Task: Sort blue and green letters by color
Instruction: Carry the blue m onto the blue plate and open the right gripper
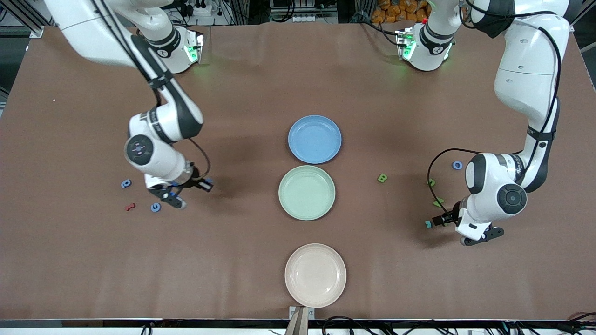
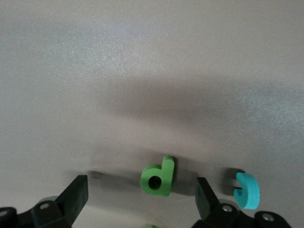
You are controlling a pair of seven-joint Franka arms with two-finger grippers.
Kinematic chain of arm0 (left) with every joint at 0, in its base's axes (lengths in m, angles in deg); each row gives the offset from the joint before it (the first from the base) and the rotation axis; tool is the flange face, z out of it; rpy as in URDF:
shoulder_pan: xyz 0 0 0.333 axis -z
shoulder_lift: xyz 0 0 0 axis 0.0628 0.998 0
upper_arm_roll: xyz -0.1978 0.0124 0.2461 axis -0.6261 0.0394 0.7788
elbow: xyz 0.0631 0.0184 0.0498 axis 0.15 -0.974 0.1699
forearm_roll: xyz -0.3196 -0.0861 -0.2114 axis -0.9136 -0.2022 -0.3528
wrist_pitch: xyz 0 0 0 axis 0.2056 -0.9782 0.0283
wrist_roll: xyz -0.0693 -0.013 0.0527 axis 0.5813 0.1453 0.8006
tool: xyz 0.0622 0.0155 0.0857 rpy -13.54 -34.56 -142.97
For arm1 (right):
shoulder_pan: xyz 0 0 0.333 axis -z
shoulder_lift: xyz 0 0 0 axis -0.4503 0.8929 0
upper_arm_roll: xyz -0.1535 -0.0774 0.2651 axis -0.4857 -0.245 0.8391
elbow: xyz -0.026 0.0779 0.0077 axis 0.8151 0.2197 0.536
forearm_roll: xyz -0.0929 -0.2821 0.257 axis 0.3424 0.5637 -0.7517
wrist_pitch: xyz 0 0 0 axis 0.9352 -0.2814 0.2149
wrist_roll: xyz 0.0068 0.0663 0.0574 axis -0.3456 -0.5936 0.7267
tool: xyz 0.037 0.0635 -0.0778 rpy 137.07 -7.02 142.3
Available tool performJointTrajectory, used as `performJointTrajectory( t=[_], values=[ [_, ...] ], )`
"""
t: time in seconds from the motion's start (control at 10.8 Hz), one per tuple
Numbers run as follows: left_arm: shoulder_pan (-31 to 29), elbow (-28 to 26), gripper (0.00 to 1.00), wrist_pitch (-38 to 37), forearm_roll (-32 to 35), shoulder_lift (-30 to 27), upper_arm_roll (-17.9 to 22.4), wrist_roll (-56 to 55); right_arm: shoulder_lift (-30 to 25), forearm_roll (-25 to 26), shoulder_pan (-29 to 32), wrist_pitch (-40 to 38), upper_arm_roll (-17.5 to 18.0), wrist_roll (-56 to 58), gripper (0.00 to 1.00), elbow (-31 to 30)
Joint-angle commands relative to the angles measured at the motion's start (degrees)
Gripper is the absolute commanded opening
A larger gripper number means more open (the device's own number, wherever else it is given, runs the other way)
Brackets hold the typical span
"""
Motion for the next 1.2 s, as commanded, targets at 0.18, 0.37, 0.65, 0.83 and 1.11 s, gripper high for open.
performJointTrajectory(
  t=[0.18,0.37,0.65,0.83,1.11],
  values=[
    [0.11,1.08,1.0,0.82,1.78,0.6,0.05,-1.55,0.51,0.88,-10.07,-0.61,3.52,-21.27,0.0,4.08],
    [0.11,1.08,1.0,1.52,1.78,0.6,0.14,-1.55,1.04,0.88,-14.29,-0.52,4.14,-27.52,0.0,6.19],
    [0.11,0.64,0.01,3.28,1.78,0.69,0.14,-1.81,1.13,0.79,-18.95,-0.61,4.14,-32.9,0.0,7.08],
    [0.11,0.46,0.0,3.28,1.78,0.77,0.14,-2.07,1.3,0.79,-21.94,-0.7,4.23,-37.37,0.0,7.95],
    [0.29,0.46,0.0,4.07,1.87,1.21,0.14,-4.01,3.93,1.4,-27.04,-0.7,4.14,-43.79,0.0,10.85]
  ],
)
